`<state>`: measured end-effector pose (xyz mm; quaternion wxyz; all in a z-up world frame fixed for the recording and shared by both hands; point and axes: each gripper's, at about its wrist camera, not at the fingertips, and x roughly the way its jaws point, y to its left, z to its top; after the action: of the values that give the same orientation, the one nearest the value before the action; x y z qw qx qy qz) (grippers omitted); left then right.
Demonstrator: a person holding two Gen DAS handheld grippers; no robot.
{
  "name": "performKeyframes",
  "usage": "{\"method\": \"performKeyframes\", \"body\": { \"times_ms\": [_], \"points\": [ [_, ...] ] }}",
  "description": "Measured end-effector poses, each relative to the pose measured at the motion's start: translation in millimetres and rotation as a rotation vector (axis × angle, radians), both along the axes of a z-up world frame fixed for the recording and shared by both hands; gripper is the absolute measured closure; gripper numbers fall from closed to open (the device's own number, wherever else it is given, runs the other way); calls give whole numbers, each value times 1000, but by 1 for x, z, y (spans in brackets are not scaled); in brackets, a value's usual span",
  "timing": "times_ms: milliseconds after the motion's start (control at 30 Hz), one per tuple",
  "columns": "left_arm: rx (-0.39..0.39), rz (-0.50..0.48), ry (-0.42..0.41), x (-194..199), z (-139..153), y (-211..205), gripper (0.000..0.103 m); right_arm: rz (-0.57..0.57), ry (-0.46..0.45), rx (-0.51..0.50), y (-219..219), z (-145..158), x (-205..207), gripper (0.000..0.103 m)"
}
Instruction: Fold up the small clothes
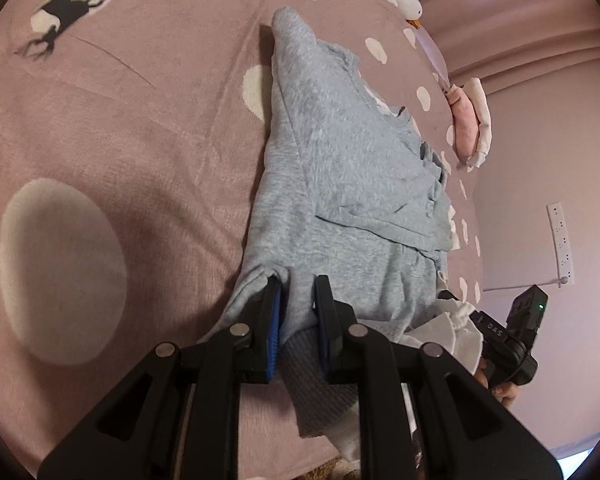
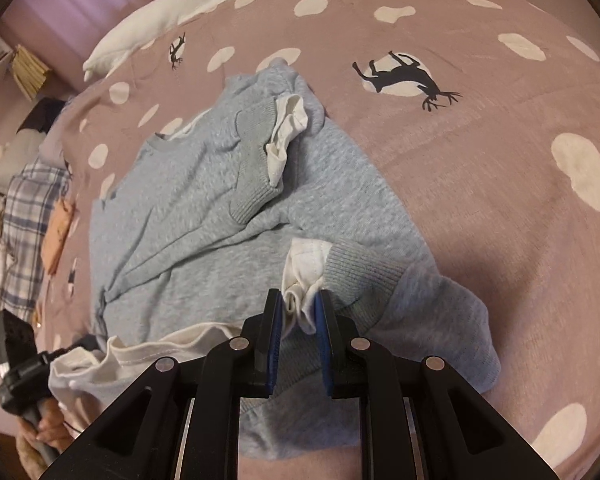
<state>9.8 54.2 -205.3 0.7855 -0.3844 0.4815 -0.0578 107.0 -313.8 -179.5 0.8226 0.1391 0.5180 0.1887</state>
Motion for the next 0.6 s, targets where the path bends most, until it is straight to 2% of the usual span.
{"method": "performKeyframes", "body": {
  "times_ms": [67, 133, 367, 467, 600],
  "points": [
    [44, 2, -21, -11, 10, -2, 84, -1, 4, 12, -4, -1, 0, 85],
    [57, -1, -47, -24, 17, -5, 86, -2, 5, 23, -6, -2, 0, 85],
    [159, -33, -78, -60, 39, -13, 86, -15, 9, 31, -4, -4, 3, 85],
    [172, -45, -76, -69, 41, -17, 86, -21, 9, 30, -4, -4, 3, 85],
    [149, -86, -58, -72, 33, -23, 86, -28, 8, 36, -5, -4, 2, 85]
  ]
}}
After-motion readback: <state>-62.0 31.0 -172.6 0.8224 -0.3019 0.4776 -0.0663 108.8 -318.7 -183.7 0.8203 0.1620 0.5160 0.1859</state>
